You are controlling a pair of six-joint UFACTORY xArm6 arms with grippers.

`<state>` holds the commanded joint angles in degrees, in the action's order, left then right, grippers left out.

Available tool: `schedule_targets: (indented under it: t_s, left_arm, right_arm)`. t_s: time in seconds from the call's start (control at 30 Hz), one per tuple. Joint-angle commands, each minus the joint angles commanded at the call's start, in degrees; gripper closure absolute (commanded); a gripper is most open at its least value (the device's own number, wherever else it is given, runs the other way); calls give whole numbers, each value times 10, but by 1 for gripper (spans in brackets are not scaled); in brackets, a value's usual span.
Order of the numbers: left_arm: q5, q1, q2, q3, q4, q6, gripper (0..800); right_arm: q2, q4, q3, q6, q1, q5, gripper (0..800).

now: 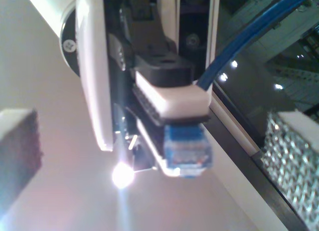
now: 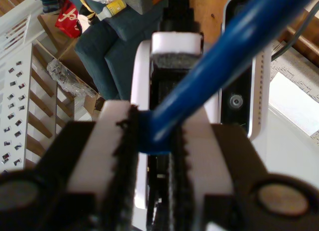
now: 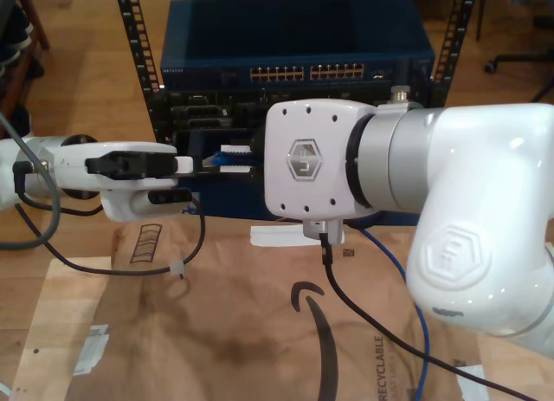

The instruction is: Grab the cable and plug it in

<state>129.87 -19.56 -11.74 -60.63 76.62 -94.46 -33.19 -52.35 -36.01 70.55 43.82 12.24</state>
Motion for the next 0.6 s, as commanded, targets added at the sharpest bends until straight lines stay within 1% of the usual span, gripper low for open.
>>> schedule_targets:
  t_s: [0.03,0.07,0.17,0.23,0.37,0.47,0.53,0.6]
  left_arm:
    - [-1,0,4,-3,0,-3,110]
    - [-4,-1,8,-4,-2,-4,40]
    - [-17,-16,13,-32,-5,-4,9]
    - [-33,-35,13,-42,-24,-3,7]
    - [-43,-75,13,-113,-146,-4,5]
    - [-42,-105,17,-146,-195,-2,5]
    - [-41,-114,33,-151,-228,0,5]
    - [-42,-121,50,-150,-275,8,5]
  right_arm:
    - [2,0,0,0,-1,0,790]
    - [5,0,-2,1,-4,-5,792]
    - [40,2,-11,-2,-5,-90,798]
    - [64,4,-15,-2,-5,-124,798]
    - [89,9,-7,-3,-23,-175,798]
    - [101,12,7,-5,-39,-232,798]
    - [109,25,18,-5,-38,-287,798]
    - [120,50,34,-6,-38,-344,797]
